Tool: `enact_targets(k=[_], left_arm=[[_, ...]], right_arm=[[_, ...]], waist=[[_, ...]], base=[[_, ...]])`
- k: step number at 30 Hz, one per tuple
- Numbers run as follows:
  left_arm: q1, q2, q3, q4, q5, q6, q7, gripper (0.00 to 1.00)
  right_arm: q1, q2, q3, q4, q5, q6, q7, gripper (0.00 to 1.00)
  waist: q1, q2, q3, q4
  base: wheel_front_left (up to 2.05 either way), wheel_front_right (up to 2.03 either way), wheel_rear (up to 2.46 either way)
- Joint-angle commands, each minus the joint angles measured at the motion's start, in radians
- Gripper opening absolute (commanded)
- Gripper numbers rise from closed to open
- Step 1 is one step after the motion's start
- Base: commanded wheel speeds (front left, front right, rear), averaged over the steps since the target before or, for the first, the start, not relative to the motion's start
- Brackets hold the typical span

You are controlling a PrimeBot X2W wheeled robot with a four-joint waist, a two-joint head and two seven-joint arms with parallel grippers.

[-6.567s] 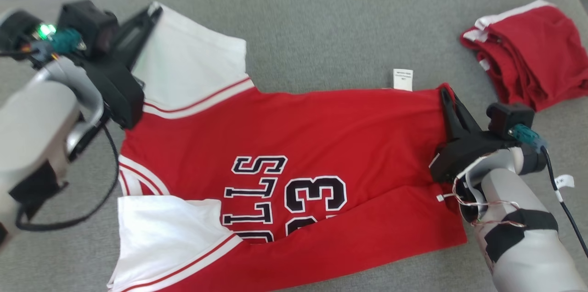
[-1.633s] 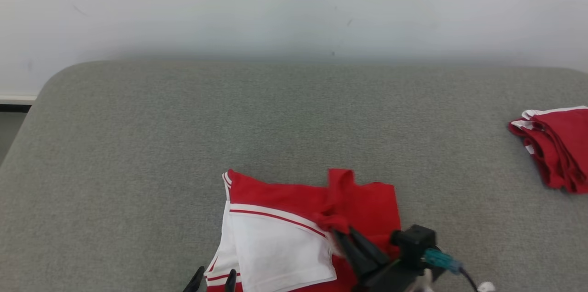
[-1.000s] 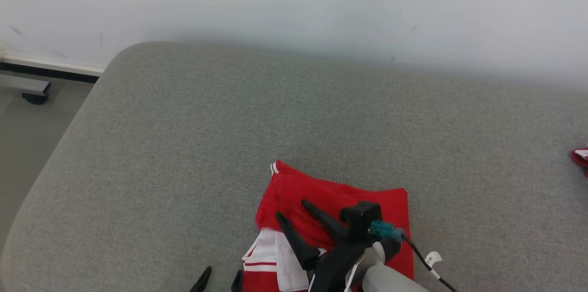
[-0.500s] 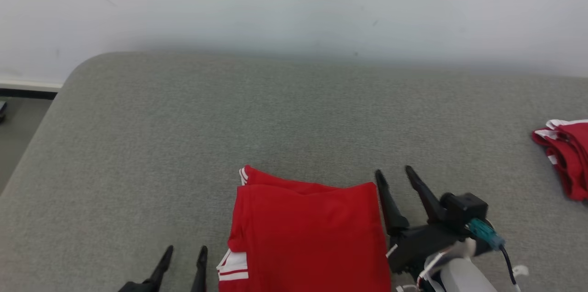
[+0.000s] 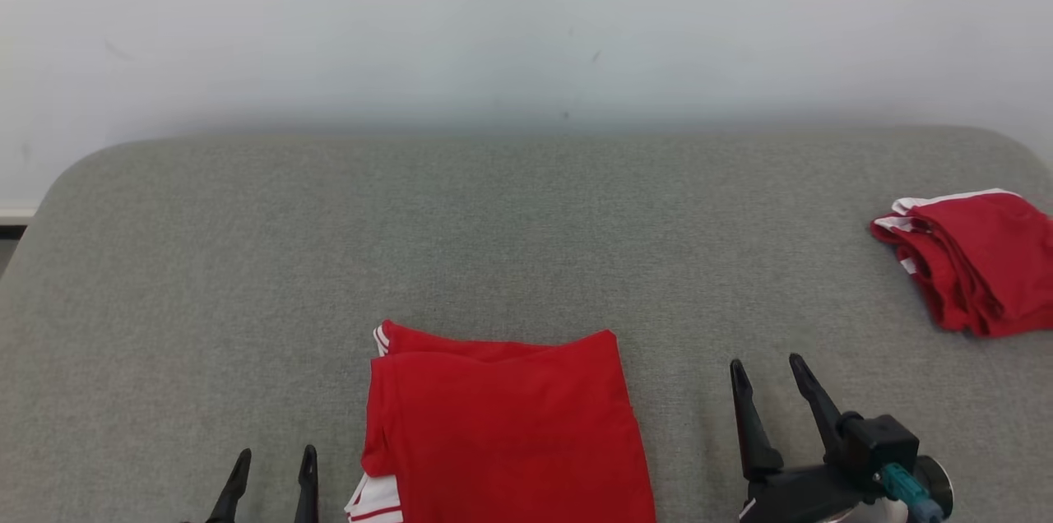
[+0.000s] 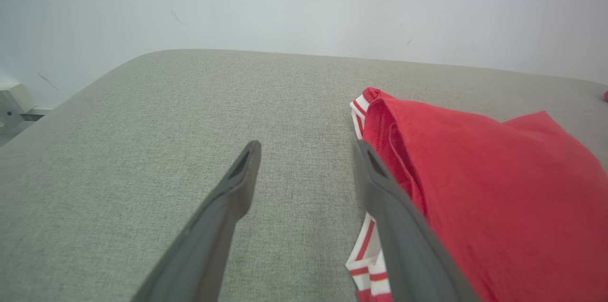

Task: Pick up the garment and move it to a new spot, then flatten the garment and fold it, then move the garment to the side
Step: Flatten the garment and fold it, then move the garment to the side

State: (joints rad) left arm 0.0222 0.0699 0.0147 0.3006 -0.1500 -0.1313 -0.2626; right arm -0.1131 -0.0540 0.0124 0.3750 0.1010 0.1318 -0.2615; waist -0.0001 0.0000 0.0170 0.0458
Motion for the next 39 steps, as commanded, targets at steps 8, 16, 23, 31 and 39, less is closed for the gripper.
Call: enact_targets(k=[8,16,23,31,39], left_arm=[[0.041,-0.010,0.046,-0.025,0.033,0.001,-0.003,1.00],[0.055,-0.016,0.082,-0.033,0.044,0.001,-0.003,1.00],[0.068,-0.019,0.098,-0.033,0.047,0.001,-0.003,1.00],[0.076,-0.020,0.106,-0.035,0.047,0.001,-0.003,1.00],[0.072,-0.020,0.099,-0.027,0.033,0.001,-0.003,1.00]], right_arm=[[0.051,0.005,0.001,0.009,-0.006,-0.003,-0.004,1.00],[0.072,0.005,0.006,0.011,0.000,-0.003,-0.004,1.00],[0.071,0.005,0.022,0.016,0.009,-0.003,-0.004,1.00],[0.066,0.005,0.045,0.023,0.020,-0.003,-0.004,1.00],[0.066,0.005,0.060,0.033,0.029,-0.003,-0.004,1.00]], waist=[[0.0001,0.0000,-0.032,-0.043],[0.0001,0.0000,-0.050,-0.069],[0.0001,0.0000,-0.063,-0.085],[0.0001,0.0000,-0.066,-0.087],[0.0001,0.0000,-0.060,-0.078]], base=[[0.00,0.00,0.00],[0.00,0.00,0.00],[0.00,0.00,0.00],[0.00,0.00,0.00],[0.00,0.00,0.00]])
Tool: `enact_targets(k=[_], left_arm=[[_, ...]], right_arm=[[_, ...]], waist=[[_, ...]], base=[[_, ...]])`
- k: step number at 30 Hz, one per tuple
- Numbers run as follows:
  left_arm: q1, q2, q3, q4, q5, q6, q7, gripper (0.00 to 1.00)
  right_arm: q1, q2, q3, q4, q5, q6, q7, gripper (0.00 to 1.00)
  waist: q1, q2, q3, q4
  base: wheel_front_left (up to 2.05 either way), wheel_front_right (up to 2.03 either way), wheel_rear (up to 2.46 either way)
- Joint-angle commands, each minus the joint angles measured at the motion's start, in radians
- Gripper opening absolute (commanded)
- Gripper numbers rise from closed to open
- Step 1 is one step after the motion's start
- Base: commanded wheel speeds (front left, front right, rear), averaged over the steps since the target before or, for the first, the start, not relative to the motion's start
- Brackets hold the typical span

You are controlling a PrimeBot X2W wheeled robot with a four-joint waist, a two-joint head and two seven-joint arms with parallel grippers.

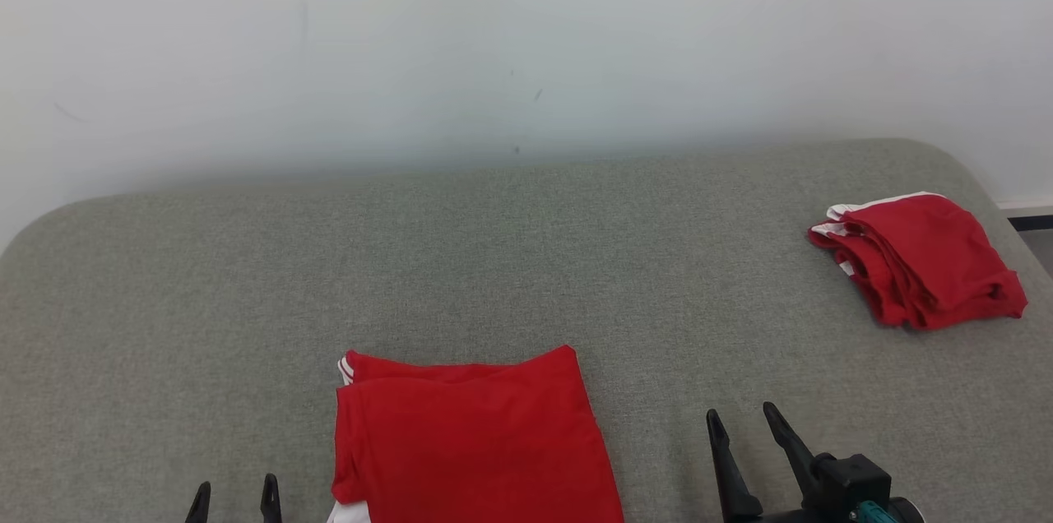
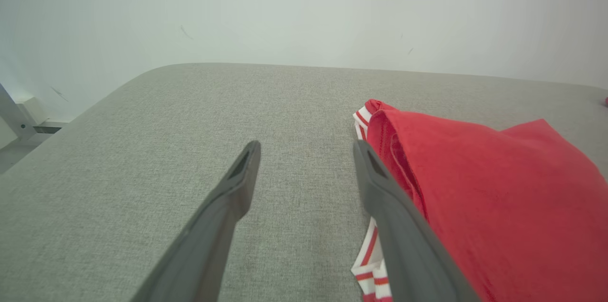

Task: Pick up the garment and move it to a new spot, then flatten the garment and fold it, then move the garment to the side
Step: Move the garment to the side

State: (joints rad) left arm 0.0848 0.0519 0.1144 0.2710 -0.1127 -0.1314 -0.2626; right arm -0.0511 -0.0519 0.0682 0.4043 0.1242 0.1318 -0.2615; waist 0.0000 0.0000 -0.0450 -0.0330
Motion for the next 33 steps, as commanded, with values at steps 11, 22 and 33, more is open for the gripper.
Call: enact_targets(k=[11,22,33], left_arm=[[-0.021,-0.002,-0.045,-0.001,-0.016,0.002,-0.003,1.00],[-0.057,0.003,-0.124,-0.010,-0.035,0.002,-0.003,1.00],[-0.087,0.002,-0.159,-0.007,-0.037,0.002,-0.003,1.00]], right_arm=[[-0.041,0.003,0.068,0.031,0.020,-0.003,-0.004,1.00],[-0.149,0.002,0.150,0.172,0.083,-0.003,-0.004,1.00],[-0.262,0.003,0.234,0.388,0.150,-0.003,-0.001,0.00]], waist=[[0.0000,0.0000,0.040,0.039],[0.0000,0.0000,0.136,0.152],[0.0000,0.0000,0.170,0.203]], base=[[0.00,0.00,0.00],[0.00,0.00,0.00],[0.00,0.00,0.00]])
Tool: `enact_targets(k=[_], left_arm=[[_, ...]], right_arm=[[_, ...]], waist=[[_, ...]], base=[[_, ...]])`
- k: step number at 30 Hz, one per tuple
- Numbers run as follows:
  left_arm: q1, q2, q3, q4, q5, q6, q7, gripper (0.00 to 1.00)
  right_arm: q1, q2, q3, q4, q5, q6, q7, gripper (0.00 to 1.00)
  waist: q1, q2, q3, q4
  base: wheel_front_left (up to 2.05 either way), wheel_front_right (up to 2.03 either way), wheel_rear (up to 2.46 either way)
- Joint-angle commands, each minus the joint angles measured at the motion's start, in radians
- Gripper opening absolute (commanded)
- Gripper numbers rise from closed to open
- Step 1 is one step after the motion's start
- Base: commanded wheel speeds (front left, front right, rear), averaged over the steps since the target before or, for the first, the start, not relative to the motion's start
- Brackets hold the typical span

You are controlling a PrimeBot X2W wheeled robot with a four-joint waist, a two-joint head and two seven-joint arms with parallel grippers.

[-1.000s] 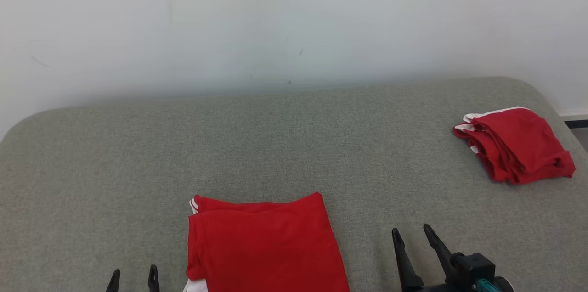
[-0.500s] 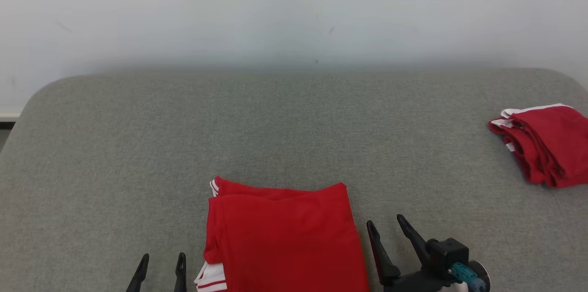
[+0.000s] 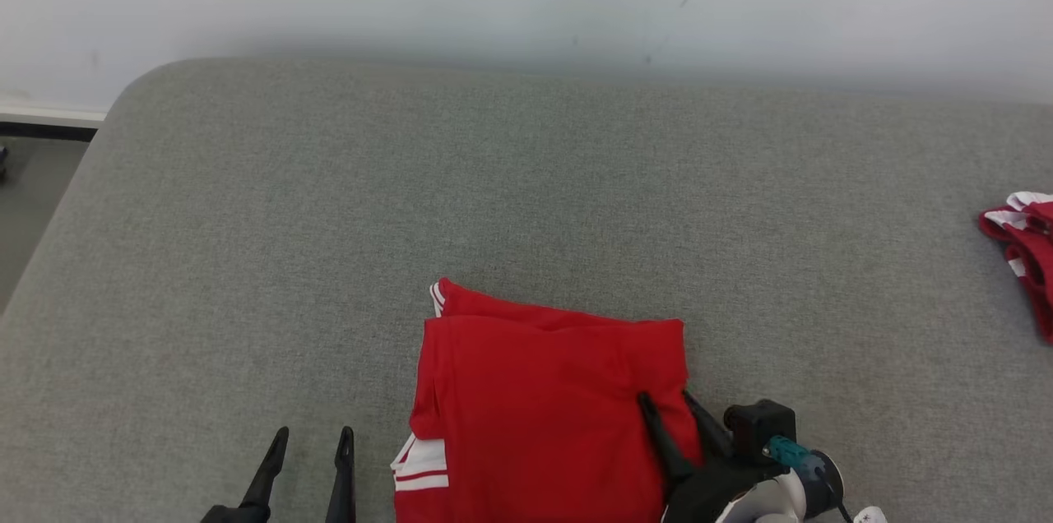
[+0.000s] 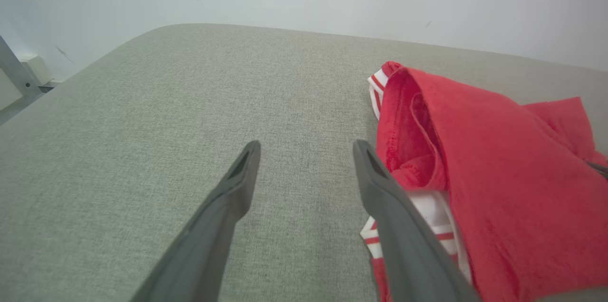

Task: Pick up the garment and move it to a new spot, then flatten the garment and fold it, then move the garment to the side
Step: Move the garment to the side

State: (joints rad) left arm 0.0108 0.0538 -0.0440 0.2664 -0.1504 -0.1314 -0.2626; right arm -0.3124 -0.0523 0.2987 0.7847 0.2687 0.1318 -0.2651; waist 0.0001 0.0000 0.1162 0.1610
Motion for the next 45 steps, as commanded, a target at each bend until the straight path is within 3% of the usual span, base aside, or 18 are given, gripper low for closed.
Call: enact_targets(k=[1,6,9,14,15,25,30,38,45], left_arm=[[-0.017,0.000,-0.001,-0.002,0.000,0.002,-0.003,1.00],[-0.017,0.001,0.013,-0.006,-0.002,0.002,-0.003,1.00],[-0.001,0.000,0.003,-0.009,-0.005,0.002,-0.003,1.00],[0.003,0.002,-0.005,-0.013,-0.006,0.002,-0.003,1.00],[0.003,0.002,-0.005,-0.013,-0.006,0.002,-0.003,1.00],[-0.039,0.001,-0.007,-0.019,0.003,0.002,-0.003,1.00],[-0.057,0.001,-0.018,-0.022,0.014,0.002,-0.003,1.00],[-0.070,0.006,-0.050,-0.030,0.012,0.002,-0.003,1.00],[-0.092,0.009,-0.069,-0.022,0.009,0.002,-0.003,1.00]], right_arm=[[-0.005,0.003,0.003,0.016,0.014,-0.003,0.002,0.00],[-0.020,0.001,-0.034,0.004,0.010,-0.003,0.002,0.00],[0.002,0.000,-0.081,-0.013,-0.009,-0.003,0.001,0.00],[0.023,0.001,-0.123,-0.033,-0.038,-0.003,0.001,0.00],[0.023,0.001,-0.123,-0.033,-0.038,-0.003,0.001,0.00],[0.055,0.001,-0.205,-0.067,-0.070,-0.003,0.001,0.00],[0.076,0.003,-0.227,-0.093,-0.053,-0.003,0.001,0.00],[0.094,0.003,-0.252,-0.132,-0.067,-0.003,0.001,0.00],[0.043,0.002,-0.224,-0.187,-0.101,-0.003,0.001,0.00]], waist=[[-0.0001,0.0000,0.010,0.010],[-0.0001,0.0000,0.007,-0.011],[-0.0001,0.0000,-0.009,-0.068],[-0.0001,0.0000,-0.026,-0.195],[-0.0001,0.0000,-0.026,-0.195],[-0.0001,0.0000,-0.012,-0.482],[-0.0001,0.0000,0.002,-0.574],[-0.0001,0.0000,0.023,-0.644],[-0.0001,0.0000,0.064,-0.629]], base=[[0.00,0.00,0.00],[0.00,0.00,0.00],[0.00,0.00,0.00],[0.00,0.00,0.00],[0.00,0.00,0.00],[0.00,0.00,0.00],[0.00,0.00,0.00],[0.00,0.00,0.00],[0.00,0.00,0.00]])
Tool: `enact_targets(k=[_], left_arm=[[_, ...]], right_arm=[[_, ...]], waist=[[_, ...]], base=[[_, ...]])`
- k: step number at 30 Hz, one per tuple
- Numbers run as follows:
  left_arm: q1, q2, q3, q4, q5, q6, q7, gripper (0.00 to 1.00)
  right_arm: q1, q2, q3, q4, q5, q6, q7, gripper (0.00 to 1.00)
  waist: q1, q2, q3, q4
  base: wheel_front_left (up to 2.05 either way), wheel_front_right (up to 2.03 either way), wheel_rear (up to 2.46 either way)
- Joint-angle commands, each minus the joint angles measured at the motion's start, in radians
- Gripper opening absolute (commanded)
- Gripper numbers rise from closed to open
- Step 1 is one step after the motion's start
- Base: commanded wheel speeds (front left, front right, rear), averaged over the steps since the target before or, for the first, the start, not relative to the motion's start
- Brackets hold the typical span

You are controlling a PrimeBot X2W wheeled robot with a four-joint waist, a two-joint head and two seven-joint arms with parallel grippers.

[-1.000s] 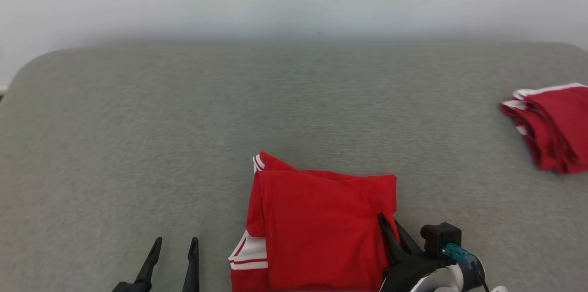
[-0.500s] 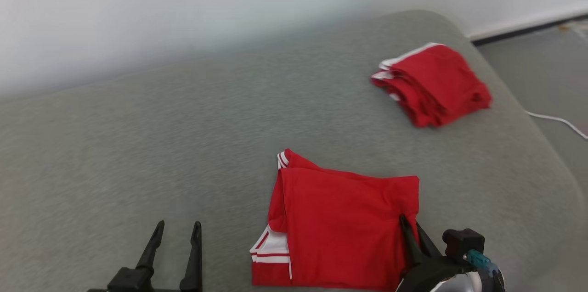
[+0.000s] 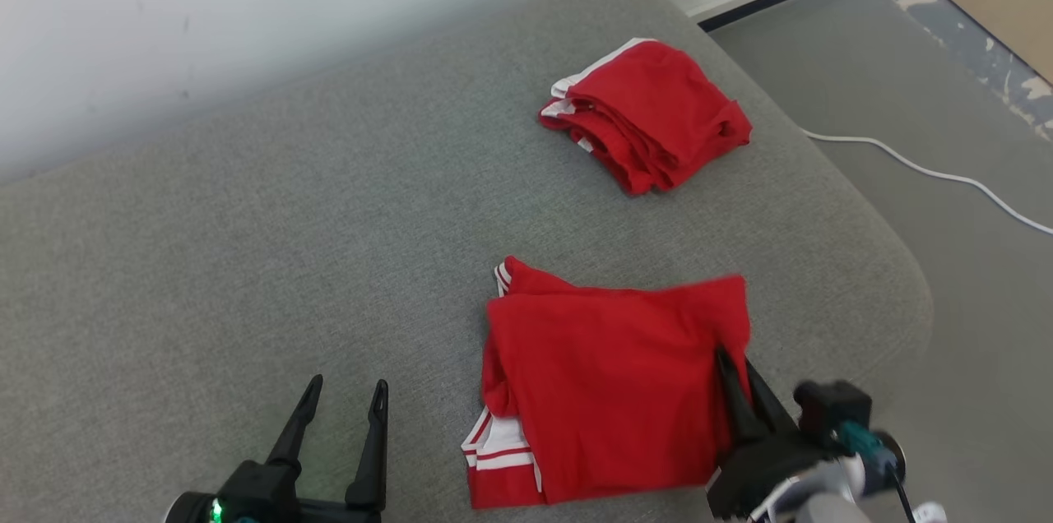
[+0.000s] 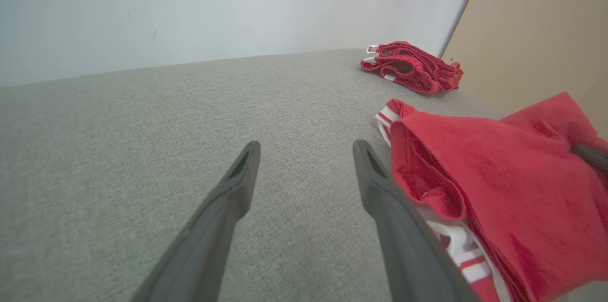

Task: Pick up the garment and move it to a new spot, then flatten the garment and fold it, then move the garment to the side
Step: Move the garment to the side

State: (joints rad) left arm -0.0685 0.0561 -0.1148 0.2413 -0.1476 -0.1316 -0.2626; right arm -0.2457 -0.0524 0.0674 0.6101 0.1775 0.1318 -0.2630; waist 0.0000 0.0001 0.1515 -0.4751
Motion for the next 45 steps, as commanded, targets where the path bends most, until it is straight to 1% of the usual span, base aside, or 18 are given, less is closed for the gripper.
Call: enact_targets(k=[1,4,11,13,14,15,17,22,27,31,36,41,42,43,44,45], left_arm=[[-0.018,0.010,-0.001,0.005,0.006,0.002,-0.003,1.00],[-0.029,0.009,-0.006,0.010,0.010,0.002,-0.003,1.00],[-0.066,0.013,-0.025,0.014,0.013,0.002,-0.003,1.00],[-0.075,0.013,-0.035,0.016,0.013,0.002,-0.003,1.00],[-0.075,0.013,-0.035,0.016,0.013,0.002,-0.003,1.00],[-0.079,0.014,-0.038,0.017,0.014,0.002,-0.003,1.00],[-0.088,0.015,-0.045,0.018,0.014,0.002,-0.003,1.00],[-0.105,0.014,-0.058,0.010,0.017,0.002,-0.003,1.00],[-0.108,0.014,-0.057,0.002,0.022,0.002,-0.003,1.00],[-0.110,0.017,-0.060,-0.003,0.022,0.002,-0.003,1.00],[-0.104,0.022,-0.061,-0.003,0.023,0.002,-0.003,1.00],[-0.097,0.025,-0.057,-0.004,0.026,0.002,-0.003,1.00],[-0.096,0.025,-0.056,-0.003,0.027,0.002,-0.003,1.00],[-0.096,0.025,-0.055,-0.002,0.027,0.002,-0.003,1.00],[-0.096,0.025,-0.055,-0.001,0.028,0.002,-0.003,1.00],[-0.095,0.025,-0.054,0.000,0.029,0.002,-0.003,1.00]], right_arm=[[-0.035,-0.001,0.012,-0.020,-0.019,-0.003,-0.001,0.00],[-0.083,-0.032,0.030,-0.037,-0.035,-0.003,-0.001,0.00],[-0.257,-0.108,0.075,-0.027,-0.054,-0.003,-0.001,0.00],[-0.313,-0.121,0.073,-0.016,-0.056,-0.003,-0.001,0.00],[-0.313,-0.121,0.073,-0.016,-0.056,-0.003,-0.001,0.00],[-0.344,-0.127,0.069,-0.005,-0.060,-0.003,-0.001,0.00],[-0.403,-0.149,0.049,0.022,-0.070,-0.003,-0.001,0.00],[-0.519,-0.223,-0.065,0.136,-0.162,-0.003,-0.001,0.00],[-0.587,-0.314,-0.213,0.243,-0.247,-0.003,-0.001,0.00],[-0.616,-0.382,-0.326,0.304,-0.318,-0.003,-0.001,0.00],[-0.633,-0.461,-0.470,0.346,-0.420,-0.003,0.002,0.00],[-0.629,-0.505,-0.611,0.361,-0.531,-0.003,0.020,0.00],[-0.626,-0.513,-0.649,0.356,-0.557,-0.003,0.028,0.11],[-0.617,-0.517,-0.687,0.352,-0.586,-0.003,0.042,0.71],[-0.614,-0.510,-0.728,0.343,-0.607,-0.003,0.046,1.00],[-0.609,-0.502,-0.766,0.326,-0.634,-0.003,0.043,1.00]], waist=[[0.0000,-0.0001,0.035,0.015],[0.0000,-0.0001,0.056,0.048],[0.0000,-0.0001,0.105,0.170],[0.0000,-0.0001,0.120,0.211],[0.0000,-0.0001,0.120,0.211],[0.0000,-0.0001,0.126,0.230],[0.0000,-0.0001,0.140,0.269],[0.0000,-0.0001,0.162,0.352],[0.0000,-0.0001,0.170,0.410],[0.0000,-0.0001,0.178,0.437],[0.0000,-0.0001,0.179,0.461],[0.0000,-0.0001,0.177,0.473],[0.0000,-0.0001,0.177,0.475],[0.0000,-0.0001,0.177,0.475],[0.0000,-0.0001,0.177,0.476],[0.0000,-0.0001,0.176,0.475]], base=[[0.00,0.00,0.00],[0.00,0.00,0.00],[0.00,0.00,0.00],[0.00,0.00,0.00],[0.00,0.00,0.00],[0.00,0.00,0.00],[0.00,0.00,0.00],[0.00,0.00,0.00],[0.00,0.00,0.00],[0.00,0.00,0.00],[0.00,0.00,0.00],[0.00,0.00,0.00],[0.00,0.00,0.00],[0.00,0.00,0.00],[0.00,0.00,0.00],[0.00,0.00,0.00]])
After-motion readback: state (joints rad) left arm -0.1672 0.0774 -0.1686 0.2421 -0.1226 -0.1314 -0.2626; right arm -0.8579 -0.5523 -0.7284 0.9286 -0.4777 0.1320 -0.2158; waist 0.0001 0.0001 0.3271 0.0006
